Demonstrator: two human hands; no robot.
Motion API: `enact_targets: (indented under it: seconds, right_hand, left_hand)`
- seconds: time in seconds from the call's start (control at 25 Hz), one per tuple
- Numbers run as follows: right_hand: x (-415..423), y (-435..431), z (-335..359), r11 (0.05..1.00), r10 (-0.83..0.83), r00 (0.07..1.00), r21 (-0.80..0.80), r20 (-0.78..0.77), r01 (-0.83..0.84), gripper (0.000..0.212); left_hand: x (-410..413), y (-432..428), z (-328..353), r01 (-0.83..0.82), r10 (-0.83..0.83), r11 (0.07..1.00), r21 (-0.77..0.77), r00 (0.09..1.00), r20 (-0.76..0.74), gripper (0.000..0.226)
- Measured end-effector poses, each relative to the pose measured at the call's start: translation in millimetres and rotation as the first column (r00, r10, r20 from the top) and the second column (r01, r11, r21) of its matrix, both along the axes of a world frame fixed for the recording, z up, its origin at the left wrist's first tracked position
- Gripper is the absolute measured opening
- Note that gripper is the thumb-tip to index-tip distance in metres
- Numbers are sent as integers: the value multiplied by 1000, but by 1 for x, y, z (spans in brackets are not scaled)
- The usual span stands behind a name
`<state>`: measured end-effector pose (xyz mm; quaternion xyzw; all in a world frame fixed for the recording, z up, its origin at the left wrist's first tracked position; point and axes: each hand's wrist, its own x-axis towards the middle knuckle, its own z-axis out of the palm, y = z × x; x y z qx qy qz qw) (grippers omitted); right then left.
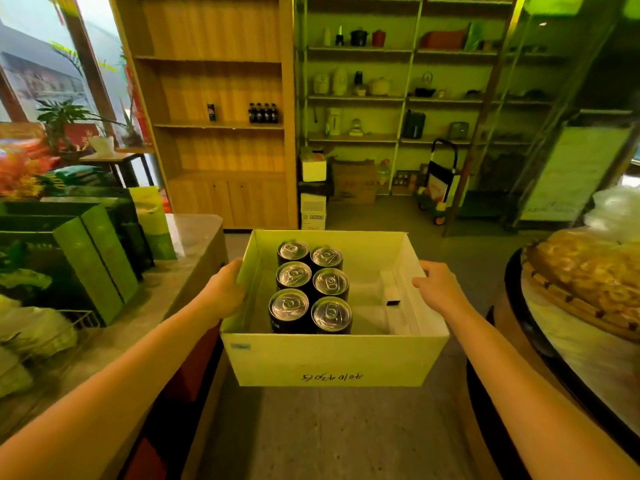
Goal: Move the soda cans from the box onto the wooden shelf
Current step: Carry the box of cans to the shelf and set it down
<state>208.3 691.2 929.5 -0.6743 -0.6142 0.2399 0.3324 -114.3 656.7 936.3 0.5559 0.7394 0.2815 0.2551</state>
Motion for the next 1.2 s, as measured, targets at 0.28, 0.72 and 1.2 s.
enact_targets:
  seconds: [0.28,0.72,1.2]
  right_hand:
    - [-14,213,16,998,37,998,38,54,-39,25]
    - [-105,573,42,986,160,986,44,44,-162,24]
    - [-283,942,27,981,191,981,23,-30,-190,24]
  left_hand:
    - [-8,197,11,-3,2,999,33,1000,11,60]
    - [-89,522,30,-120,118,992,38,992,51,62]
    - [-256,872,44,-190,189,981,34,982,18,58]
